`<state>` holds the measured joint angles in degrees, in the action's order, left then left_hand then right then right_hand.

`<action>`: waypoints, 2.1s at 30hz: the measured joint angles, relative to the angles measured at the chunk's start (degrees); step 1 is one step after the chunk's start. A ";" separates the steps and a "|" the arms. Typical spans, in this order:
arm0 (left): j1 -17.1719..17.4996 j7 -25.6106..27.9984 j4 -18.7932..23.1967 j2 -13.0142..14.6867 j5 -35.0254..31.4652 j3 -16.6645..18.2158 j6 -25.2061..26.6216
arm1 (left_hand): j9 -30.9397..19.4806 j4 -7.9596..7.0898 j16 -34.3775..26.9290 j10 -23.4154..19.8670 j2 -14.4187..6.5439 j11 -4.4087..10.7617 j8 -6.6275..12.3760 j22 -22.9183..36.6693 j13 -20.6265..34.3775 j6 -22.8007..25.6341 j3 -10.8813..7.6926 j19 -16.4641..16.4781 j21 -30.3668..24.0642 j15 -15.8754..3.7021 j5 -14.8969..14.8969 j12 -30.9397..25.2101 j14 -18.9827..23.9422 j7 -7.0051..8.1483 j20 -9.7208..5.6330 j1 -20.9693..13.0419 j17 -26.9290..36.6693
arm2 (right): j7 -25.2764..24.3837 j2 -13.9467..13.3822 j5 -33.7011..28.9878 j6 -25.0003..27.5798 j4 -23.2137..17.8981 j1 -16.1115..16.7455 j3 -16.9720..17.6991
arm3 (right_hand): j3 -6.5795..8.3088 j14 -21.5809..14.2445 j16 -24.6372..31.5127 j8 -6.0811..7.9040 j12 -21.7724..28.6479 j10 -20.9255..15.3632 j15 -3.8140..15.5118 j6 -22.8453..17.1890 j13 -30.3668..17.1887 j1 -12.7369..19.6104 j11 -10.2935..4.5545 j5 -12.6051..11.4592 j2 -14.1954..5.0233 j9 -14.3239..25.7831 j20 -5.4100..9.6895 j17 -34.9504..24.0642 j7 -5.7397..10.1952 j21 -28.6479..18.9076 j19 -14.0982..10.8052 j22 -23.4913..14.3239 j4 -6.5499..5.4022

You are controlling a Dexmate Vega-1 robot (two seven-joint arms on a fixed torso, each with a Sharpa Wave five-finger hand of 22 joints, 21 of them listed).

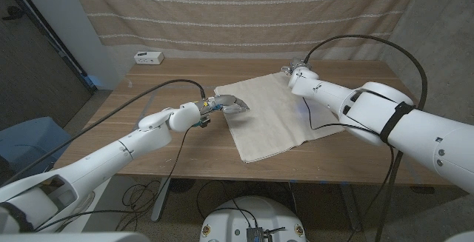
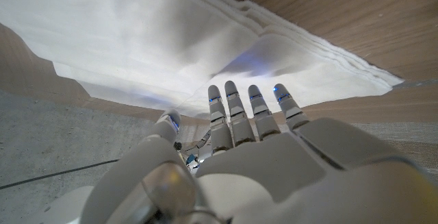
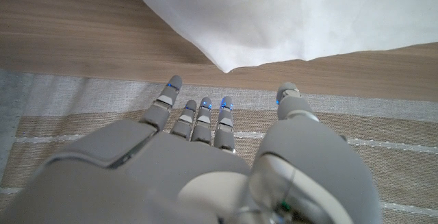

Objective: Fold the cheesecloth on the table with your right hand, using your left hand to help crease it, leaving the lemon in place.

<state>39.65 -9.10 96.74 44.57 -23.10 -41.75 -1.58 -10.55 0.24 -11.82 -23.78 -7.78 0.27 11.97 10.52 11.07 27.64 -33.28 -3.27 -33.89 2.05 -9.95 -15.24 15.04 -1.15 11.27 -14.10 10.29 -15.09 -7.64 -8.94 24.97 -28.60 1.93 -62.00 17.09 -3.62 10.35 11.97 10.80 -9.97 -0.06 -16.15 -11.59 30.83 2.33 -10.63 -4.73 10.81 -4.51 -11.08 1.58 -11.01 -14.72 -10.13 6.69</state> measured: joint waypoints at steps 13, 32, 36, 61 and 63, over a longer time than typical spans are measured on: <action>0.62 -0.92 1.35 0.66 0.17 -0.03 1.68 | 0.11 -0.46 0.00 -0.11 0.61 -0.11 0.00 0.00 0.00 0.00 0.47 0.23 0.23 0.00 0.00 0.23 0.00 0.00 -0.23 0.61 -0.01 | 6.31 -1.03 4.15 -3.09 2.79 -2.68 -8.59 | 0.60 0.01 0.51 -0.01 0.71 -0.77 0.87 -1.80 -0.02 0.58 -0.54 -0.63 -3.17 -0.01 0.93 0.07 -0.38 -0.51 -0.94 0.01 0.13; 1.02 -1.79 2.72 1.18 0.26 -0.03 2.90 | 0.16 -0.70 0.44 -0.30 1.55 -0.31 -0.54 0.00 -0.01 -0.01 0.72 0.41 0.63 -0.22 0.00 0.84 -0.22 0.01 -0.42 1.54 -0.02 | 10.17 -1.44 0.06 -4.85 3.38 -2.95 -16.75 | 2.95 -31.78 21.85 1.75 20.70 -30.66 3.11 -25.93 -7.06 25.94 -5.43 -2.74 -2.97 -0.21 3.90 -15.35 4.05 -4.15 -13.63 -0.86 3.52; 1.02 -1.92 2.92 1.20 0.22 -0.03 2.99 | 0.16 -0.94 0.45 -0.30 1.81 -0.31 -0.75 0.00 -0.01 -0.02 0.95 0.41 0.63 -0.22 0.00 0.84 -0.22 0.02 -0.41 1.81 -0.02 | 5.67 -0.48 -1.79 -1.28 3.74 -1.83 -17.05 | 2.05 -37.52 30.59 3.04 26.78 -37.70 3.88 -35.34 -9.40 32.66 -6.63 -2.73 -3.36 -0.21 5.03 -24.16 4.40 -6.33 -17.60 -1.48 3.16; -1.13 -6.17 4.02 0.70 -3.25 -2.20 6.99 | 0.15 -1.58 0.44 -4.87 3.55 2.00 -0.04 0.00 -0.30 3.90 2.04 2.15 1.07 -2.96 -0.23 0.83 2.36 -1.03 -0.73 4.90 -0.16 | -23.77 -4.60 -5.61 3.51 -4.13 5.98 -7.34 | 3.76 -48.22 33.55 3.47 29.16 -45.95 6.93 -46.41 -6.65 40.68 -3.02 -0.91 -1.93 0.09 5.48 -30.77 1.48 -12.73 -25.58 -2.27 3.04; -1.43 -6.56 4.24 0.65 -3.61 -2.53 7.35 | 0.15 -1.69 0.44 -4.90 3.55 1.97 -0.04 0.00 -0.30 3.90 2.15 2.15 1.29 -2.96 -0.23 0.83 2.35 -1.03 -0.73 4.90 -0.16 | -24.46 -7.26 -7.44 4.94 -8.29 7.41 -6.02 | 3.85 -48.40 33.28 3.06 29.16 -46.03 6.93 -46.44 -6.65 40.68 -2.94 -0.84 -1.93 0.09 5.51 -30.77 1.49 -12.73 -25.61 -2.27 3.13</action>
<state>38.22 -15.66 100.98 45.22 -26.71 -44.28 5.77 -10.40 -1.44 -11.38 -28.68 -4.24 2.24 11.93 10.52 10.77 31.54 -31.12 -1.12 -32.60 -0.92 -10.19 -14.41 17.40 -2.18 10.55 -9.19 10.12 -39.55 -14.91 -16.38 29.91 -36.88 9.35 -68.02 20.94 -52.01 43.64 15.03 39.96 -56.01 6.87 -62.59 -18.23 71.51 -0.61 -11.47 -6.65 10.91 0.99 -41.85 3.07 -23.74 -40.32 -12.40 9.83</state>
